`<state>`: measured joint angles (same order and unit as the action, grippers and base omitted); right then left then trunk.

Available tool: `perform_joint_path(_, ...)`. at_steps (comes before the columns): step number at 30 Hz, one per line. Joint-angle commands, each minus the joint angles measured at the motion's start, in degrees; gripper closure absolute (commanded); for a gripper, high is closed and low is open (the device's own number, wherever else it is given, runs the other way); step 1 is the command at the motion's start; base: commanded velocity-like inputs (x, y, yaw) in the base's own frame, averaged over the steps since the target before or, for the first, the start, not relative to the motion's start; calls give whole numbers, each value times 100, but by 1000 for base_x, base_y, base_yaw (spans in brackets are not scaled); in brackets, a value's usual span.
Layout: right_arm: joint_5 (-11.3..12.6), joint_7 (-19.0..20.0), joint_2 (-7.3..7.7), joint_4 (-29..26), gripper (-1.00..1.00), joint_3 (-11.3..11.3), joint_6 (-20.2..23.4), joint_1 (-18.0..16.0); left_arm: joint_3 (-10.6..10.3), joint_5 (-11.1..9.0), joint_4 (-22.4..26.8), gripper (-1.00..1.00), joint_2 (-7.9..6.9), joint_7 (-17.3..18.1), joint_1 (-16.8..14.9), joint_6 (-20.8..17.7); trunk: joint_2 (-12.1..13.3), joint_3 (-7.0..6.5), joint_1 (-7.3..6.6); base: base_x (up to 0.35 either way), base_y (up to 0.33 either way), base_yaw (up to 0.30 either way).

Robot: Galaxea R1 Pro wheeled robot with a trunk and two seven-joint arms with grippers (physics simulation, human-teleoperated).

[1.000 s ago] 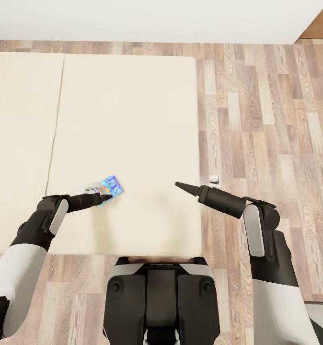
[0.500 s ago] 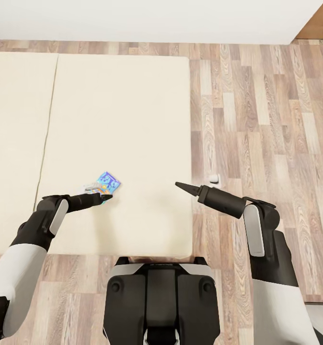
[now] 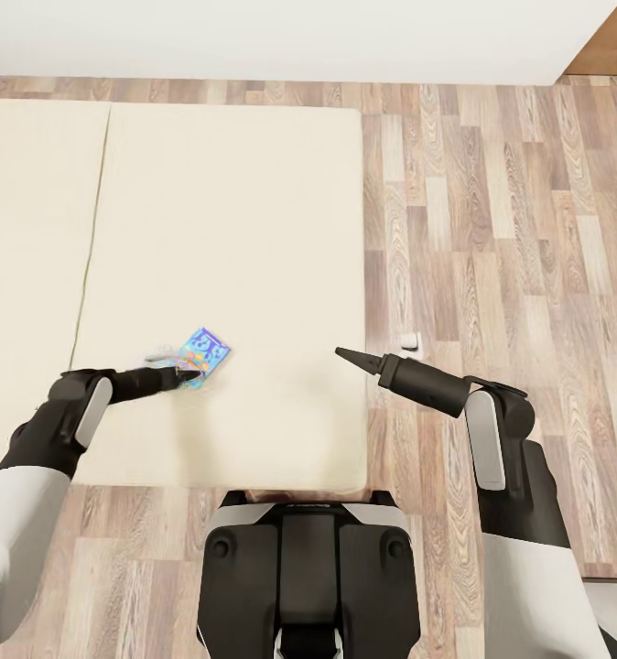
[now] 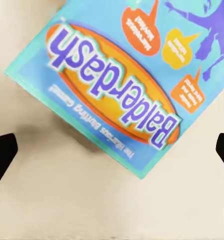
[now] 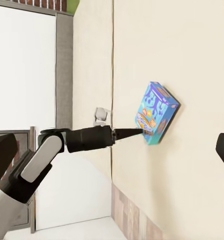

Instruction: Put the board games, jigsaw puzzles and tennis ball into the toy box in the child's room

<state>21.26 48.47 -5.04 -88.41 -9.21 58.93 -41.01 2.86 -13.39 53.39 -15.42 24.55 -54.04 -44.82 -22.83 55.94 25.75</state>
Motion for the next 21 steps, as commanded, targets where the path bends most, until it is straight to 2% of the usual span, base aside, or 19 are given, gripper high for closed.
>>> perform_joint_path(1,-32,41,-6,-1,-100,-12,22,-4,18,-12,85,-100,-101,15,-1,-150,-9,6,4,0,0,0)
perform_joint_path(4,-33,40,-6,-1,-100,-11,22,-4,61,-7,440,-100,-387,15,-1,-545,-9,6,4,0,0,0)
perform_joint_path(6,-37,36,-6,-1,-100,-11,22,-4,79,-2,637,-100,-482,7,-6,-800,-9,6,4,0,0,0)
perform_joint_path(8,-40,34,-6,-1,-100,-6,22,-7,84,5,716,-100,-511,2,-60,-950,-9,6,4,0,0,0)
perform_joint_path(11,-42,36,-6,-1,-100,-8,18,-5,83,15,760,-100,-531,-5,-329,-1094,-9,6,4,0,0,0)
perform_joint_path(21,-60,25,-6,-7,-100,-5,29,-4,78,15,583,-100,-480,-241,-742,-1165,-9,6,4,0,0,0)
